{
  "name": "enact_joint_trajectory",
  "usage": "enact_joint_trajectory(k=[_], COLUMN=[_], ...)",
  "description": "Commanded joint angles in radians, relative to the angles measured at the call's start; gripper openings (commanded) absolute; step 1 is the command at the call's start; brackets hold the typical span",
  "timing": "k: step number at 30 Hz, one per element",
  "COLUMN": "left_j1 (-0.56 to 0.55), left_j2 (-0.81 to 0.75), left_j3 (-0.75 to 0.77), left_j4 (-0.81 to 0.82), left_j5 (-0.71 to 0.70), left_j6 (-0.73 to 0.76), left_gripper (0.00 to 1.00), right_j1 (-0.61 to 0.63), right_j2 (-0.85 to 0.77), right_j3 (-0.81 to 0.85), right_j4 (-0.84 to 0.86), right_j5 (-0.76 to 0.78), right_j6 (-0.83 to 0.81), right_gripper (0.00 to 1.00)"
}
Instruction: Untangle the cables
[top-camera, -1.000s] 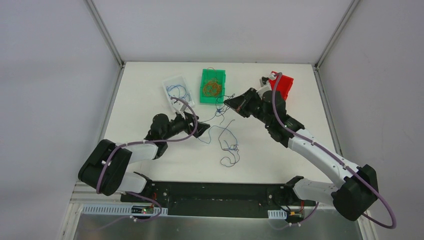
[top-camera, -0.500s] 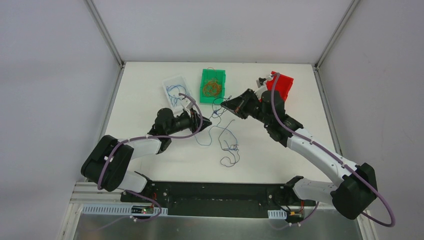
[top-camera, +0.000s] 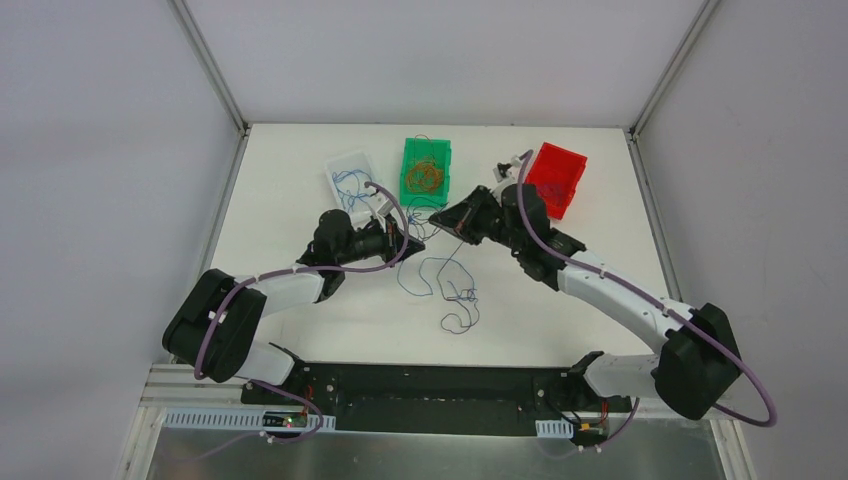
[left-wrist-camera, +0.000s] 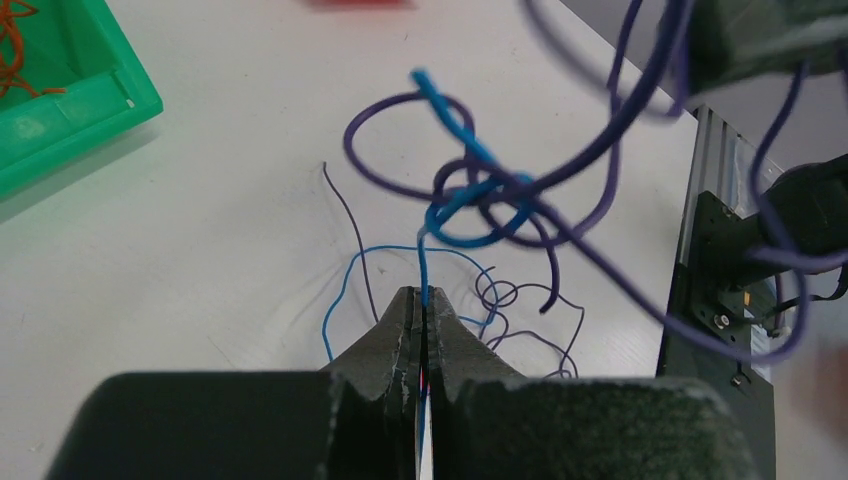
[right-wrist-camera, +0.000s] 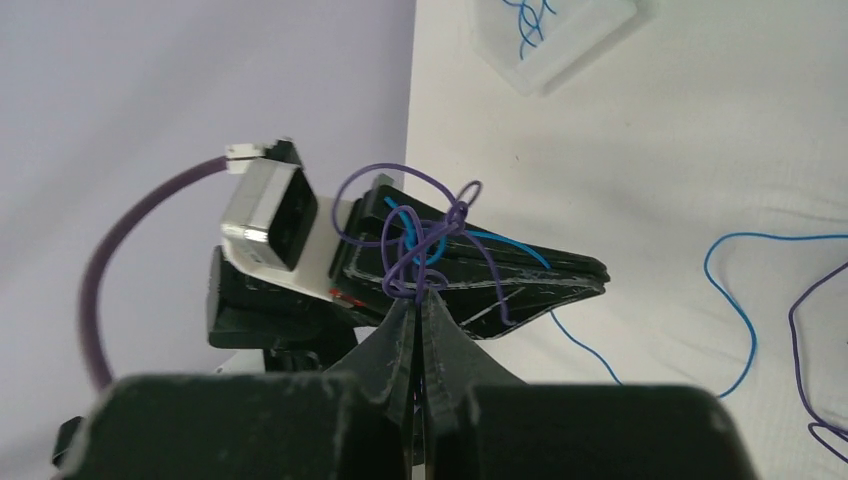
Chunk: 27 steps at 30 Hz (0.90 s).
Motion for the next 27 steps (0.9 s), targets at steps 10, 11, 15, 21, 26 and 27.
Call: enact_joint_trajectory(k=[10,11,15,21,26,27], left_j1=[-0.017,-0.015,0.017,0.053,0.053,0.053], left_j2=[-0.086,-0.093,-0.082,-0.051,-0.055,-0.059], left_j3=[0.025,0.031,0.069,0.078,0.078,0.077], left_j4=[-0.130,-0.172,-0.305,-0.314,-0.331,-0.330], left_j5=[-0.103,-0.136,-0.227,-0.215,-0.233,-0.230], left_j6=[0.070,0.080,0.055,0.014,0.023,0.025], left_gripper=[0.00,0.00,0.00,0.00,0.00,0.00], right_j1=[-0.109,-0.157,-0.329,-0.411,-0.446,-0.457], right_j2=[-0.020,-0.056,-0.219,-0.272,-0.293,-0.295], right_j3=[0.101,0.128,0.132,0.126,0.102,0.104], right_j4=[-0.180,-0.265,-0.415,-0.516,-0.528,-0.530], right_j5=[0.068,0.110,0.323,0.359,0.414,0.416], right_j6=[-0.130,-0.176,-0.310,-0.389,-0.404,-0.409], right_gripper=[0.00,0.00,0.00,0.00,0.00,0.00])
